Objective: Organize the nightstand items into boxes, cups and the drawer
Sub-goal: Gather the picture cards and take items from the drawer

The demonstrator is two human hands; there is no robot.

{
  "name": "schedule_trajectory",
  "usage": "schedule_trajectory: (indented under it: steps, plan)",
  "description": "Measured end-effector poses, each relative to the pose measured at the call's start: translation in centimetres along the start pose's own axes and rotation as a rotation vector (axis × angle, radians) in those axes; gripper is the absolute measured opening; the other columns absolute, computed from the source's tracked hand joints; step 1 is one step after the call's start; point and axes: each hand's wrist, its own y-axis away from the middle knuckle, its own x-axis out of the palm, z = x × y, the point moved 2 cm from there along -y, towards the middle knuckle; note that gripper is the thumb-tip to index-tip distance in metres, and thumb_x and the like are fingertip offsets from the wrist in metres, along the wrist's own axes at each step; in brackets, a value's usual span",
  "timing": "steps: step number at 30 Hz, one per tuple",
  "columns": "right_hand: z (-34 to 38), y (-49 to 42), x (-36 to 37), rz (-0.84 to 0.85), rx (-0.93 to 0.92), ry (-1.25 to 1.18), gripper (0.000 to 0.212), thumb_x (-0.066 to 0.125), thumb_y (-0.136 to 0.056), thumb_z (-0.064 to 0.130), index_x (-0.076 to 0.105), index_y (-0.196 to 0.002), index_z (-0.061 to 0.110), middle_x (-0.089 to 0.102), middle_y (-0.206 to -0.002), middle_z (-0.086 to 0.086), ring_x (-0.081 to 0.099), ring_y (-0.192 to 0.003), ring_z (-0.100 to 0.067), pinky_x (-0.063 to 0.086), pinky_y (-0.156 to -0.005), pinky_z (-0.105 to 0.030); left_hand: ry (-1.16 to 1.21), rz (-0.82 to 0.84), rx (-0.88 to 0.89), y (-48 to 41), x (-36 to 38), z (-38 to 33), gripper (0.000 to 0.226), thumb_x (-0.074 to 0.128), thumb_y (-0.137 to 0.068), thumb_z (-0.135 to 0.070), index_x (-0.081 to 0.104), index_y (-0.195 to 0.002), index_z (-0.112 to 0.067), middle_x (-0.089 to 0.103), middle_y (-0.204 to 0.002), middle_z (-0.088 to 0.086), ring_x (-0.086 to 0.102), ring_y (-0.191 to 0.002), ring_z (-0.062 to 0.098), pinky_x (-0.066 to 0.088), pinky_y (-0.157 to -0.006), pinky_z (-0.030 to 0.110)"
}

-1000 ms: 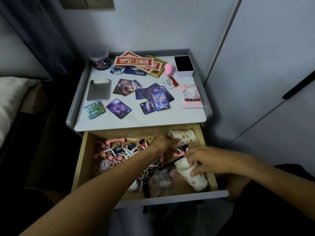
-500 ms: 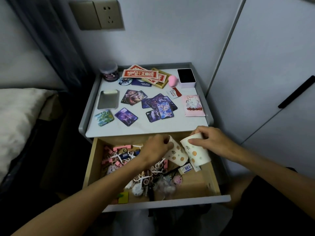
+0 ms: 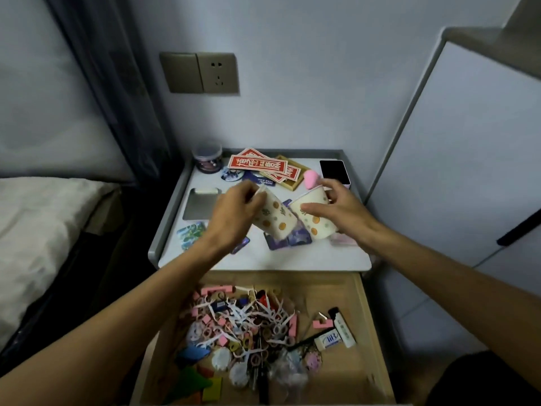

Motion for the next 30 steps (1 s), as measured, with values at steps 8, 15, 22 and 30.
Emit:
schedule_trajectory:
  steps: [8, 15, 22, 30]
  plan:
    - [1.7, -17.5, -4.2, -0.162, -0.250, 0.689, 0.092, 0.084, -0.072, 0.013, 0.033, -0.149, 0.018, 0.043, -0.149, -0.006, 0.046, -0.131, -0.025, 0.039, -0.098, -0.028, 0.342, -0.286, -0.303, -10.5, -4.9, 6.6, 0.009, 0.057, -0.099, -0.013, 0.065, -0.096, -0.016, 0.070, -0.109, 0.014, 0.068, -0.091, 0.023, 0.056, -0.089, 0.039]
    - [-1.7, -27.4, -5.4, -0.093, -0.219, 0.820, 0.086, 0.084, -0.073, 0.014, 0.039, -0.146, 0.020, 0.044, -0.149, -0.005, 0.044, -0.132, -0.028, 0.036, -0.106, -0.033, 0.441, -0.369, -0.432, -15.8, -5.6, 13.4, 0.008, 0.054, -0.099, -0.008, 0.061, -0.104, -0.008, 0.068, -0.103, 0.018, 0.067, -0.096, 0.032, 0.053, -0.095, 0.049]
    - [-4.0, -28.0, -5.8, 0.051, -0.121, 0.882, 0.085, 0.084, -0.072, 0.018, 0.039, -0.144, 0.023, 0.044, -0.146, -0.004, 0.045, -0.129, -0.026, 0.040, -0.108, -0.044, 0.413, -0.326, -0.424, -17.0, -5.0, 14.6, 0.015, 0.053, -0.099, -0.005, 0.059, -0.113, -0.005, 0.066, -0.106, 0.016, 0.065, -0.095, 0.028, 0.052, -0.089, 0.040]
    - [-1.8, -24.5, 0.2, -0.128, -0.316, 0.839, 0.071, 0.076, -0.080, 0.018, 0.043, -0.143, 0.024, 0.037, -0.151, -0.005, 0.034, -0.137, -0.025, 0.034, -0.111, -0.044, 0.312, -0.350, -0.442, -16.9, -6.9, 15.6, 0.014, 0.053, -0.096, -0.002, 0.062, -0.106, -0.007, 0.067, -0.104, 0.018, 0.064, -0.099, 0.034, 0.052, -0.095, 0.050]
